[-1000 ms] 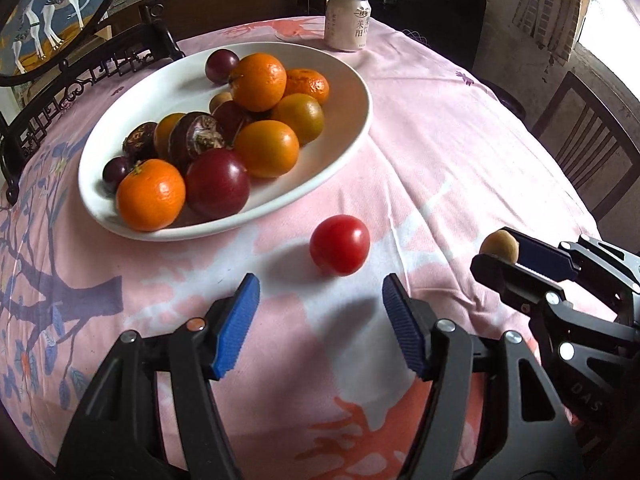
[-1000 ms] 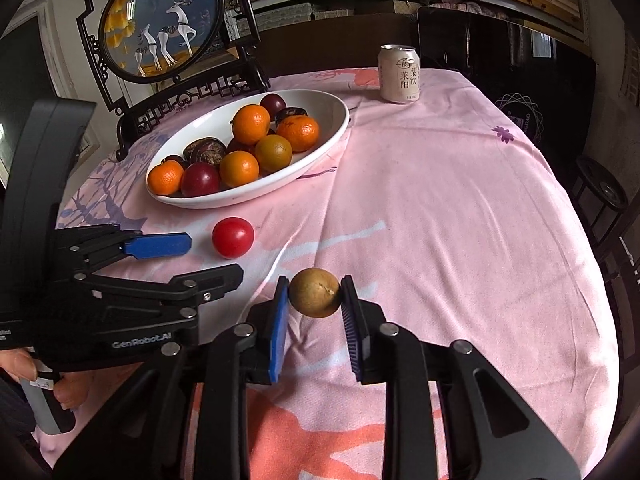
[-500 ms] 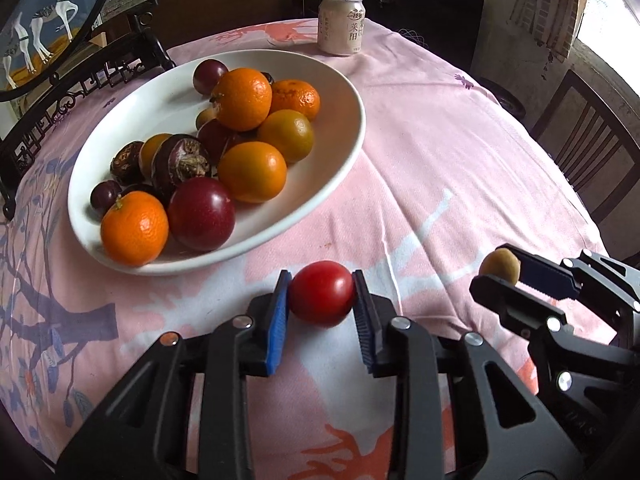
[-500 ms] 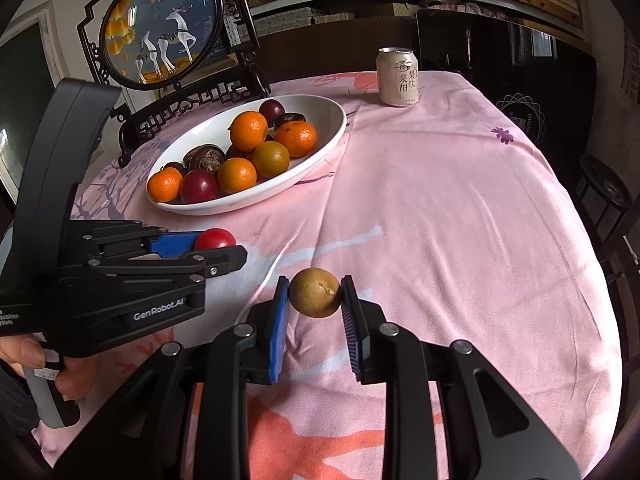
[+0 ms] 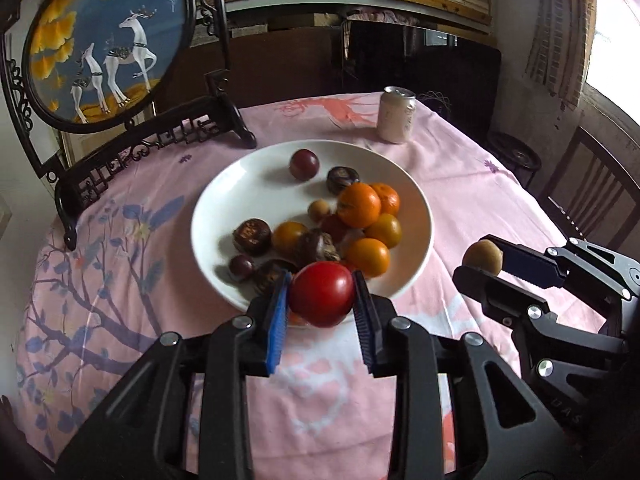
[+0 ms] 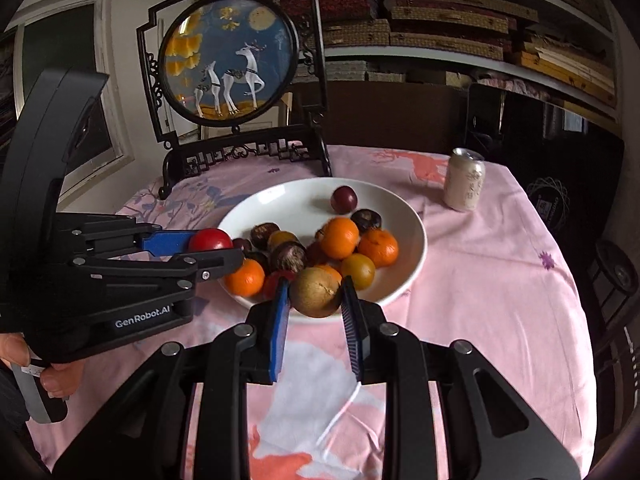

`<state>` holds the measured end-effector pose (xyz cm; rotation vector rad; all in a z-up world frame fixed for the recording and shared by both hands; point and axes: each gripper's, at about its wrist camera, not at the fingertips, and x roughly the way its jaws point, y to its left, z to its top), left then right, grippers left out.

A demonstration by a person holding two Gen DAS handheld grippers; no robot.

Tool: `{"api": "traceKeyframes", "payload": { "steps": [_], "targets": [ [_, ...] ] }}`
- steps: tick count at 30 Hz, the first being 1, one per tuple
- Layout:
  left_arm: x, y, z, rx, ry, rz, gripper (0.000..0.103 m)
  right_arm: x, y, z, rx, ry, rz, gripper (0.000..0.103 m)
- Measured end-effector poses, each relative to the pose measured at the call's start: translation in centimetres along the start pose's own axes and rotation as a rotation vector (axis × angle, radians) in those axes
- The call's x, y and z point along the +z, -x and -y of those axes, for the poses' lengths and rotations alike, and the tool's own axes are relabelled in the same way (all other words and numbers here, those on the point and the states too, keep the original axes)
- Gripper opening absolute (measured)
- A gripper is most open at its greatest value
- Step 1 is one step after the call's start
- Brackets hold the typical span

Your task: Organize fruits

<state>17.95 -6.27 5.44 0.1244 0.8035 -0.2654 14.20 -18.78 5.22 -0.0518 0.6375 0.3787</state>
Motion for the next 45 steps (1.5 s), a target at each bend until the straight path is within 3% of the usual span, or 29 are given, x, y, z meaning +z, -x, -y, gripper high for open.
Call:
{"api": "traceKeyframes", "payload": {
  "steps": [6,14,17,19,20,21,22,30,35,45],
  "targets": [
    [2.1,-3.6,-3.8,0.086,0.074,-0.028,0.031,2.4,-5.0,-2.0,-0.015,0.040,-0.026,0.026],
    [3.1,-7.4,-5.4,0.106,0.131,-0.071,0.031,2.6,-10.5,-0.9,-0.024,-0.016,-0.105,0.026],
    [3.3,-8.0,-5.5,0.103,0.150,-0.078,0.031,2.6,-10.7,-1.0,-0.033,-0.011,-0.093,0.035],
    [3.2,-8.0,-5.5,0.112,0.160,-0.072,0.038,2.5,-10.5,-1.0,-0.049,-0.004,-0.082,0.047],
    [3.2,-7.9,-5.4,0.124,0.160,-0.064,0.046,2.4,-10.3,-1.0,-0.067,-0.001,-0.073,0.051],
    [3.2,-7.7,-5.4,0.138,0.161,-0.050,0.062,2.3,-9.9,-0.9,-0.075,-0.001,-0.067,0.051],
    [3.2,-7.3,-5.3,0.148,0.161,-0.033,0.067,2.2,-9.8,-0.8,-0.072,-0.004,-0.070,0.051],
    [2.5,-4.6,-4.4,0.152,0.155,0.012,0.079,0.6,-6.8,0.3,-0.065,-0.064,-0.065,0.052],
    [1.2,-2.2,-3.4,0.136,0.147,0.039,0.086,-0.6,-4.4,-0.1,-0.114,-0.051,-0.064,0.053],
    [-2.0,2.7,-1.4,0.114,0.104,0.085,0.097,-3.2,-0.9,-1.5,-0.120,-0.062,-0.115,0.054]
  ]
}}
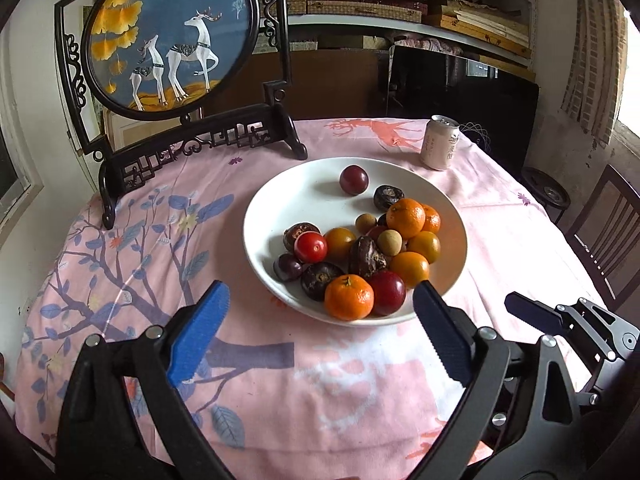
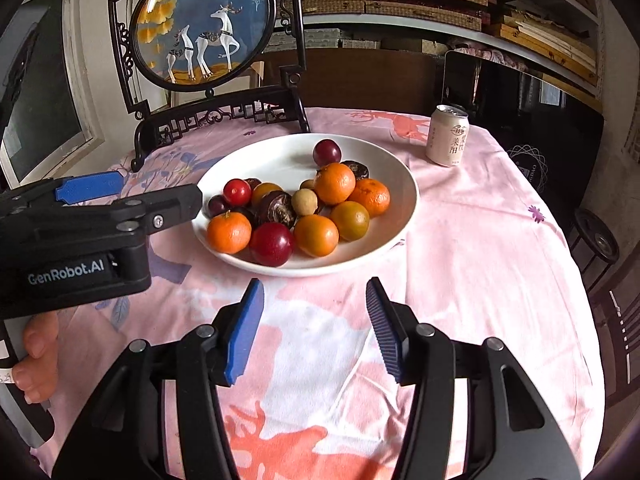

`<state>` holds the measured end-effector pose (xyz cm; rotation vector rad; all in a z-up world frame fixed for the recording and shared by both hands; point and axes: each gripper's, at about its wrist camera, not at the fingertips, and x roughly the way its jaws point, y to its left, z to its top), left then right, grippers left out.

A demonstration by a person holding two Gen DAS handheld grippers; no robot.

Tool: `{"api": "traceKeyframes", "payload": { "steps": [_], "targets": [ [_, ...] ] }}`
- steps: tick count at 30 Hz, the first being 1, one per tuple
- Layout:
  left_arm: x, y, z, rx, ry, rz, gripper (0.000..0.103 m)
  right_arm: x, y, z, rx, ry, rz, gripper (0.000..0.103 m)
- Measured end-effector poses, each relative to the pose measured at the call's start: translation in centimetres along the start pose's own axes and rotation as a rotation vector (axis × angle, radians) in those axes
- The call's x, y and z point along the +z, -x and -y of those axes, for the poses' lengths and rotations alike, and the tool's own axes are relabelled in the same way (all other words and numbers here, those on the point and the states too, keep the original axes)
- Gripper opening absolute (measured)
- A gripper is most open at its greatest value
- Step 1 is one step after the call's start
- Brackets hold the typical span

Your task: Organize fruits

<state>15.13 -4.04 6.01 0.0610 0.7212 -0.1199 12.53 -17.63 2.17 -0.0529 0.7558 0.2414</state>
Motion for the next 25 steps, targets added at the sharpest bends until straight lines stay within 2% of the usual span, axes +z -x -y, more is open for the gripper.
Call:
{"api": "traceKeyframes", "payload": {
  "steps": [12,16,20,22,23,25],
  "targets": [
    [-3.7,3.5,-0.7,0.009,0.004,-0.003,0.101,-3.0,3.1,-1.5,0.025,-0.005,0.003,0.054],
    [-5.0,3.9,-1.3,-0.006,0.037,-0.033,0.101,-3.6,3.5,-1.9,0.034,-0.008,0.002,0.054],
    [-5.9,3.9,-1.5,-0.002,0.020,-0.051,0.101,-4.0,3.5,-2.1,0.039,-0.016,-0.008,0.054],
    [-6.2,3.8,-1.6,0.003,0.017,-0.060,0.101,-4.1,3.4,-2.2,0.042,-0.025,-0.020,0.062],
    [-6.3,3.8,-1.7,0.009,0.018,-0.060,0.101,-4.2,3.3,-2.2,0.041,-0.030,-0.023,0.076],
    [-6.5,3.8,-2.0,0.019,0.022,-0.060,0.101,-4.4,3.4,-2.4,0.029,-0.032,-0.009,0.090]
  ]
}}
